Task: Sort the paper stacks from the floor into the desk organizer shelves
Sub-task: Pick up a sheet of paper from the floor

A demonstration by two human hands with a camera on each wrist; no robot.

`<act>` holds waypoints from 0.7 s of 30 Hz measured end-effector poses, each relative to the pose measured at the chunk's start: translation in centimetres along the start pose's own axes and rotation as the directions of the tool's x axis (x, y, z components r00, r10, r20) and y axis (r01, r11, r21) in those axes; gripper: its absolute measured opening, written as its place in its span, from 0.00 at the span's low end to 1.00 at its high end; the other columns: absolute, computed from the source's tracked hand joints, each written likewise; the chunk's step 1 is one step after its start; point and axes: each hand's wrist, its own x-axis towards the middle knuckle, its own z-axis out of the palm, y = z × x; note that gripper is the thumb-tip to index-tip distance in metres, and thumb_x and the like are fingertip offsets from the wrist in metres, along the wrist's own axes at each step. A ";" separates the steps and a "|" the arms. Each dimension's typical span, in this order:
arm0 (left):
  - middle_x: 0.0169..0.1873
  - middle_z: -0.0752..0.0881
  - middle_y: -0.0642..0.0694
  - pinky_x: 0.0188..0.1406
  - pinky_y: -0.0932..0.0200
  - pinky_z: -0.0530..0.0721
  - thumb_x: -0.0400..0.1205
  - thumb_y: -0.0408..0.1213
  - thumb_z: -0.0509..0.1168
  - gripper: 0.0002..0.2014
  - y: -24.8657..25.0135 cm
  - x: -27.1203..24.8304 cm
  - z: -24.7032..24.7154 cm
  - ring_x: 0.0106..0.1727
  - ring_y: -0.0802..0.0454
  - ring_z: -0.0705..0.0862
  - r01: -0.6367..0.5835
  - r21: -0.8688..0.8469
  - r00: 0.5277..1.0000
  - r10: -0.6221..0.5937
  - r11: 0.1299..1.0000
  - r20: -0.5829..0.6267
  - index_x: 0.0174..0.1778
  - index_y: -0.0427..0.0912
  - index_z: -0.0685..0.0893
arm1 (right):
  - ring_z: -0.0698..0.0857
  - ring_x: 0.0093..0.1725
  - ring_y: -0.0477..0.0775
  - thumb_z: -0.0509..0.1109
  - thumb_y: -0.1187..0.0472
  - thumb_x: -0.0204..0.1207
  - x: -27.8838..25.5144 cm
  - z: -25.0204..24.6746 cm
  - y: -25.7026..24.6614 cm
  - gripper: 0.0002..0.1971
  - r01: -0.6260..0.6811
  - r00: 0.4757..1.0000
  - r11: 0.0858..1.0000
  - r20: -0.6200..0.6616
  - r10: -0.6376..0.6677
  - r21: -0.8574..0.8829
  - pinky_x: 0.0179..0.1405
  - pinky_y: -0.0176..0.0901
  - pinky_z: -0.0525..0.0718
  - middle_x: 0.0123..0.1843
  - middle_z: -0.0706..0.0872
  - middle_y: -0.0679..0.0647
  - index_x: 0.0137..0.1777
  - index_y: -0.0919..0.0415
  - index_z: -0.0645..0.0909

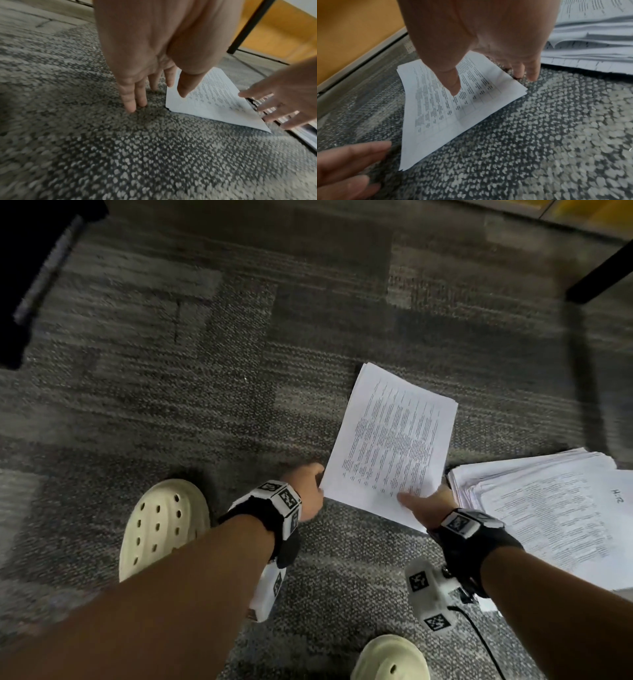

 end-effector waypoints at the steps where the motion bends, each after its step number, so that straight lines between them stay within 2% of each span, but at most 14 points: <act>1: 0.78 0.70 0.44 0.71 0.48 0.75 0.86 0.36 0.60 0.25 0.0 0.5 0.7 0.73 0.40 0.74 -0.017 0.057 1.000 0.016 0.998 0.013 0.81 0.49 0.66 | 0.85 0.57 0.56 0.84 0.60 0.60 1.0 0.6 0.8 0.31 -0.016 1.000 1.000 0.008 0.016 0.000 0.57 0.48 0.82 0.57 0.86 0.58 0.62 0.70 0.78; 2: 0.80 0.66 0.45 0.75 0.45 0.71 0.85 0.35 0.60 0.26 0.2 1.2 1.5 0.76 0.39 0.70 -0.033 0.125 0.999 0.030 0.992 0.025 0.81 0.49 0.65 | 0.86 0.56 0.53 0.87 0.52 0.50 2.9 1.1 2.4 0.38 -0.037 0.999 0.999 0.015 0.037 0.009 0.59 0.50 0.84 0.56 0.86 0.54 0.60 0.65 0.79; 4: 0.83 0.57 0.46 0.79 0.40 0.64 0.86 0.33 0.57 0.28 0.3 1.8 2.2 0.80 0.34 0.58 -0.024 0.234 0.998 0.009 0.972 0.067 0.83 0.50 0.61 | 0.85 0.58 0.54 0.81 0.35 0.29 6.2 3.3 4.6 0.57 -0.065 0.998 0.997 0.021 0.066 -0.034 0.60 0.55 0.84 0.62 0.85 0.54 0.64 0.61 0.77; 5: 0.84 0.53 0.49 0.79 0.37 0.62 0.86 0.32 0.56 0.27 0.4 2.1 2.4 0.81 0.32 0.53 -0.015 0.260 0.996 -0.009 0.966 0.093 0.82 0.51 0.60 | 0.83 0.62 0.56 0.79 0.33 0.30 5.3 3.4 3.7 0.61 -0.092 0.995 0.992 0.017 0.094 -0.083 0.64 0.56 0.82 0.66 0.82 0.58 0.68 0.61 0.75; 7: 0.84 0.48 0.51 0.79 0.35 0.61 0.86 0.31 0.54 0.27 0.1 2.4 2.6 0.81 0.31 0.48 -0.007 0.285 0.992 -0.028 0.958 0.119 0.81 0.52 0.61 | 0.75 0.71 0.61 0.79 0.36 0.50 1.6 2.8 0.4 0.55 -0.165 0.985 0.966 0.009 0.170 -0.197 0.72 0.54 0.73 0.74 0.73 0.63 0.75 0.66 0.68; 8: 0.84 0.47 0.52 0.79 0.35 0.61 0.86 0.31 0.54 0.27 -0.1 2.4 2.7 0.81 0.32 0.47 -0.008 0.288 0.992 -0.028 0.958 0.122 0.81 0.52 0.62 | 0.72 0.73 0.63 0.77 0.37 0.59 0.1 2.6 -0.8 0.52 -0.187 0.981 0.954 0.015 0.195 -0.233 0.73 0.52 0.70 0.75 0.69 0.64 0.77 0.68 0.64; 9: 0.85 0.46 0.52 0.79 0.35 0.61 0.86 0.30 0.54 0.27 -0.2 2.3 2.8 0.82 0.32 0.46 -0.004 0.289 0.992 -0.033 0.957 0.123 0.81 0.53 0.61 | 0.71 0.73 0.64 0.74 0.36 0.63 -0.6 2.3 -1.6 0.50 -0.206 0.975 0.943 0.023 0.219 -0.260 0.71 0.53 0.70 0.76 0.67 0.65 0.77 0.68 0.63; 12: 0.85 0.41 0.54 0.81 0.36 0.58 0.87 0.31 0.54 0.30 -0.2 2.0 2.5 0.84 0.36 0.41 0.000 0.293 0.988 -0.046 0.956 0.150 0.84 0.55 0.56 | 0.74 0.70 0.65 0.71 0.28 0.58 -0.3 2.1 -1.8 0.54 -0.199 0.977 0.953 0.035 0.212 -0.228 0.67 0.55 0.72 0.74 0.70 0.64 0.75 0.66 0.65; 14: 0.85 0.42 0.53 0.81 0.37 0.58 0.87 0.32 0.53 0.29 -0.1 2.0 2.3 0.84 0.36 0.43 -0.017 0.308 0.988 -0.031 0.951 0.149 0.84 0.54 0.56 | 0.79 0.63 0.62 0.68 0.23 0.49 0.4 2.1 -1.5 0.50 -0.154 0.984 0.958 0.047 0.170 -0.241 0.61 0.51 0.78 0.65 0.79 0.61 0.65 0.60 0.76; 16: 0.85 0.43 0.53 0.81 0.36 0.59 0.87 0.33 0.54 0.28 -0.1 2.1 2.2 0.84 0.36 0.44 -0.015 0.311 0.990 -0.030 0.950 0.140 0.83 0.53 0.58 | 0.83 0.56 0.60 0.71 0.26 0.46 1.5 1.9 -1.0 0.44 -0.141 0.987 0.968 0.052 0.154 -0.206 0.57 0.51 0.81 0.57 0.84 0.59 0.56 0.59 0.82; 17: 0.85 0.43 0.53 0.81 0.36 0.59 0.87 0.32 0.53 0.28 -0.1 2.1 2.2 0.84 0.36 0.44 -0.011 0.306 0.990 -0.032 0.952 0.137 0.83 0.53 0.58 | 0.84 0.54 0.59 0.73 0.29 0.45 1.8 1.8 -0.9 0.42 -0.135 0.988 0.974 0.048 0.146 -0.182 0.58 0.51 0.82 0.54 0.85 0.58 0.54 0.60 0.83; 21: 0.85 0.45 0.53 0.80 0.36 0.59 0.86 0.33 0.54 0.28 -0.2 2.5 2.5 0.83 0.36 0.46 -0.011 0.302 0.988 -0.036 0.953 0.150 0.84 0.53 0.58 | 0.85 0.51 0.58 0.74 0.32 0.37 3.4 2.2 0.2 0.47 -0.136 0.988 0.983 0.050 0.143 -0.120 0.57 0.53 0.85 0.51 0.86 0.57 0.57 0.60 0.82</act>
